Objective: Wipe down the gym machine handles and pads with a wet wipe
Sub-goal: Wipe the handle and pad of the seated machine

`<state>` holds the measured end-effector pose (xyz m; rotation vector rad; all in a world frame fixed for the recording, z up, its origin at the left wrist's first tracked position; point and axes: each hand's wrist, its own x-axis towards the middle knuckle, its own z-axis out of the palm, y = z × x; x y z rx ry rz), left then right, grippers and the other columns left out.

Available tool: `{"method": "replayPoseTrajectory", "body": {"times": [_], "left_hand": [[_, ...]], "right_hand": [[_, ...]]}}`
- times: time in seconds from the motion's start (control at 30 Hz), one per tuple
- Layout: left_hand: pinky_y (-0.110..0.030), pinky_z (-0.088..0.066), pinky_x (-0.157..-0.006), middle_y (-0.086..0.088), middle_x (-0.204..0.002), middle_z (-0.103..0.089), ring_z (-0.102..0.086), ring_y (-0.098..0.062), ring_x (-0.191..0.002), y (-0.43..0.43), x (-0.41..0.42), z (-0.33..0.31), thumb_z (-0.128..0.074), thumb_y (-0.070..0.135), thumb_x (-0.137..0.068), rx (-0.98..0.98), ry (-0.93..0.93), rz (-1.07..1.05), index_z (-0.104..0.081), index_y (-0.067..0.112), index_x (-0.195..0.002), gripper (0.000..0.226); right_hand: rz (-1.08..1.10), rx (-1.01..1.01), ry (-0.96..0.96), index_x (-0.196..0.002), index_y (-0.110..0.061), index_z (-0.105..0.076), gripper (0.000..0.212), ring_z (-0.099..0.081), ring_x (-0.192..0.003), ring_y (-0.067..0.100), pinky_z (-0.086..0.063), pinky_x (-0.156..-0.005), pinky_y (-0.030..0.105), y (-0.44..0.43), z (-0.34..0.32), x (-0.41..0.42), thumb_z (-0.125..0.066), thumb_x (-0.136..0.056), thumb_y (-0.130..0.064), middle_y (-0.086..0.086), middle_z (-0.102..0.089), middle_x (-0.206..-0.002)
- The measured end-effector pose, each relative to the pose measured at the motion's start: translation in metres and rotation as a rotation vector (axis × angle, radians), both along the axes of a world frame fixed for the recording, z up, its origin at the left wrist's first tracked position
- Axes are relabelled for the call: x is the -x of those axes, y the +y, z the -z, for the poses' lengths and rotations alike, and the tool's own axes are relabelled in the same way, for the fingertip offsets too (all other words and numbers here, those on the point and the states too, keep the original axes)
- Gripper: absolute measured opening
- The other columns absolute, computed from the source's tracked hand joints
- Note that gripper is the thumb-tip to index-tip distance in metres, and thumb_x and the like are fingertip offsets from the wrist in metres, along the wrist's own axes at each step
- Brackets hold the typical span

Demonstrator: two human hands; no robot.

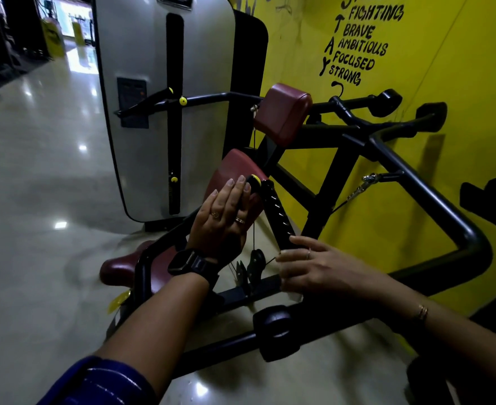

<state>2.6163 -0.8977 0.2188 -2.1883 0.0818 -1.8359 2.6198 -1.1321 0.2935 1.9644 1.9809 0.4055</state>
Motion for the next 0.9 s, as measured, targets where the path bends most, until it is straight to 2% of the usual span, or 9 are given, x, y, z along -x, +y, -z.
{"method": "replayPoseTrajectory", "body": {"times": [0.1,0.23,0.27,0.33,0.4,0.5,0.6,0.77,0.9], "left_hand": [[-0.037,-0.040,-0.106,-0.010,-0.141,-0.054,-0.054,-0.022,-0.128,0.000,-0.003,0.001,-0.028,0.020,-0.101,-0.018,-0.016,-0.007,-0.044,0.005,-0.142,0.047],[-0.037,-0.035,-0.110,-0.010,-0.145,-0.050,-0.048,-0.023,-0.133,0.003,0.000,0.003,-0.041,0.029,-0.095,-0.035,0.010,-0.054,-0.046,0.006,-0.142,0.053],[-0.037,-0.035,-0.110,-0.010,-0.144,-0.051,-0.048,-0.022,-0.133,0.002,0.001,0.002,-0.037,0.028,-0.097,-0.032,0.005,-0.049,-0.046,0.006,-0.142,0.050],[-0.037,-0.038,-0.108,-0.010,-0.142,-0.053,-0.052,-0.022,-0.130,0.000,0.001,-0.001,-0.028,0.025,-0.101,-0.010,0.000,-0.021,-0.047,0.006,-0.140,0.047],[-0.037,-0.040,-0.105,-0.010,-0.140,-0.055,-0.054,-0.023,-0.128,-0.001,0.002,-0.002,-0.025,0.024,-0.103,0.015,0.011,0.002,-0.047,0.005,-0.140,0.047],[-0.038,-0.040,-0.105,-0.010,-0.142,-0.053,-0.053,-0.023,-0.130,-0.003,0.003,-0.001,-0.021,0.023,-0.102,0.035,0.037,-0.005,-0.046,0.005,-0.140,0.049],[-0.037,-0.037,-0.108,-0.010,-0.144,-0.051,-0.049,-0.023,-0.133,-0.003,0.003,0.000,-0.020,0.024,-0.102,0.039,0.056,-0.008,-0.045,0.006,-0.141,0.050],[-0.037,-0.036,-0.109,-0.009,-0.143,-0.052,-0.048,-0.022,-0.133,-0.001,0.003,0.000,-0.024,0.025,-0.102,0.043,0.035,0.004,-0.047,0.006,-0.140,0.048],[-0.037,-0.035,-0.108,-0.011,-0.141,-0.054,-0.048,-0.024,-0.131,0.001,0.000,0.001,-0.049,0.035,-0.096,0.030,0.030,0.011,-0.044,0.006,-0.141,0.053]], "right_hand": [[0.006,0.164,-0.040,-0.101,-0.039,-0.068,0.028,-0.051,-0.127,0.014,-0.025,-0.107,0.050,-0.009,0.002,-0.009,-0.061,-0.073,-0.042,-0.015,-0.065,-0.118],[0.056,0.220,-0.038,-0.111,-0.035,-0.066,0.037,-0.032,-0.132,0.012,-0.020,-0.108,0.051,-0.004,-0.011,-0.012,-0.062,-0.075,-0.037,-0.012,-0.060,-0.129],[0.068,0.221,-0.034,-0.118,-0.033,-0.063,0.041,-0.026,-0.135,0.012,-0.013,-0.111,0.049,-0.001,-0.014,-0.013,-0.058,-0.077,-0.034,-0.012,-0.053,-0.137],[0.178,0.243,0.036,-0.136,-0.032,-0.049,0.052,-0.004,-0.141,0.007,0.010,-0.113,0.042,0.002,-0.022,-0.014,-0.044,-0.085,-0.028,-0.017,-0.022,-0.150],[0.281,0.288,0.087,-0.145,-0.033,-0.035,0.054,0.011,-0.140,0.003,0.023,-0.109,0.036,0.004,-0.030,-0.013,-0.037,-0.093,-0.019,-0.021,-0.004,-0.149],[0.272,0.353,0.139,-0.142,-0.032,-0.041,0.052,0.011,-0.138,0.003,0.019,-0.113,0.038,0.005,-0.027,-0.011,-0.034,-0.091,-0.023,-0.017,-0.016,-0.155],[0.260,0.464,0.173,-0.137,-0.031,-0.047,0.043,0.009,-0.135,0.001,0.020,-0.110,0.036,0.008,-0.027,-0.006,-0.050,-0.094,-0.026,-0.013,-0.029,-0.154],[0.255,0.325,0.038,-0.145,-0.034,-0.034,0.056,0.010,-0.140,0.003,0.020,-0.112,0.036,0.027,-0.047,-0.030,-0.046,-0.096,-0.009,-0.014,-0.015,-0.157],[0.305,0.220,0.028,-0.149,-0.036,-0.023,0.061,0.014,-0.142,0.004,0.020,-0.112,0.034,0.036,-0.053,-0.045,-0.041,-0.098,-0.009,-0.017,-0.005,-0.157]]}}
